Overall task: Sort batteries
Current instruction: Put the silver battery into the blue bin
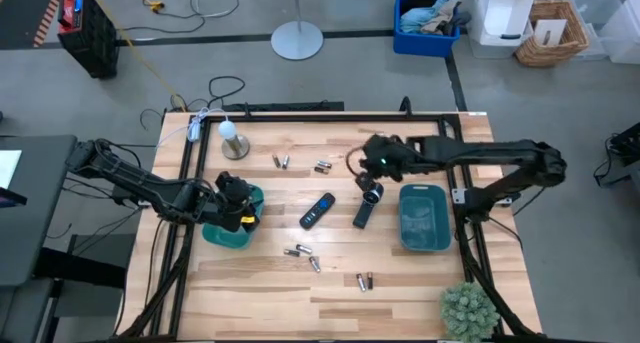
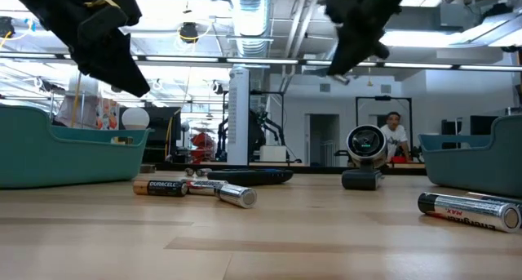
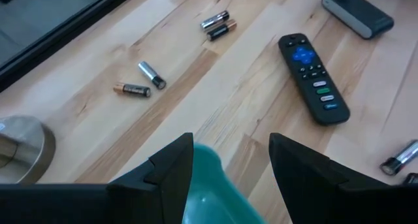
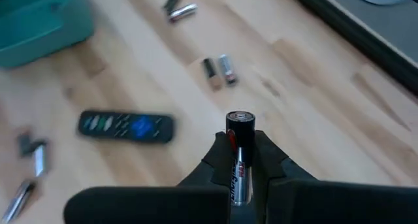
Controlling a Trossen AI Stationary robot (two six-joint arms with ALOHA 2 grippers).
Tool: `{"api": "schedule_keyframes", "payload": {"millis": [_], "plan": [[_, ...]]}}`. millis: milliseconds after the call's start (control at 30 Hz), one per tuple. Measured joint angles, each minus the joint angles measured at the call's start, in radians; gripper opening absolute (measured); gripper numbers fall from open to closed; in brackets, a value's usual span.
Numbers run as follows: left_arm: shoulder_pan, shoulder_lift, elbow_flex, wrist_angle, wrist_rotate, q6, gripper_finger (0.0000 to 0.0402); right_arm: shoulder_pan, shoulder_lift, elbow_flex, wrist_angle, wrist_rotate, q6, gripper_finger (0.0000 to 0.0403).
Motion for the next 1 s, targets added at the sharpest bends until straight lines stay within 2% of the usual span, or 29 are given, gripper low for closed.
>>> {"api": "schedule_keyframes", "payload": {"millis": [267, 600, 800, 900, 1000], "plan": [[0.026, 0.000, 0.000, 0.098, -0.005, 0.077, 0.0195, 0.193, -0.126, -0.117, -0.024, 0.000, 0.048, 0.0026], [0.128, 0.001, 0.000, 0.192, 0.056, 0.161, 0.0195, 0.431, -0.225, -0.156, -0.403, 0.001, 0.516, 0.0026], [0.200, 0.010, 0.000, 0.250, 0.117, 0.192, 0.0195, 0.538, -0.239, -0.156, -0.590, 0.008, 0.803, 0.0027], [0.234, 0.037, 0.000, 0.294, 0.156, 0.218, 0.0195, 0.575, -0.232, -0.156, -0.634, 0.012, 0.875, 0.0035], [0.275, 0.087, 0.000, 0.350, 0.219, 0.254, 0.0195, 0.602, -0.210, -0.156, -0.666, 0.012, 0.915, 0.0061]]}}
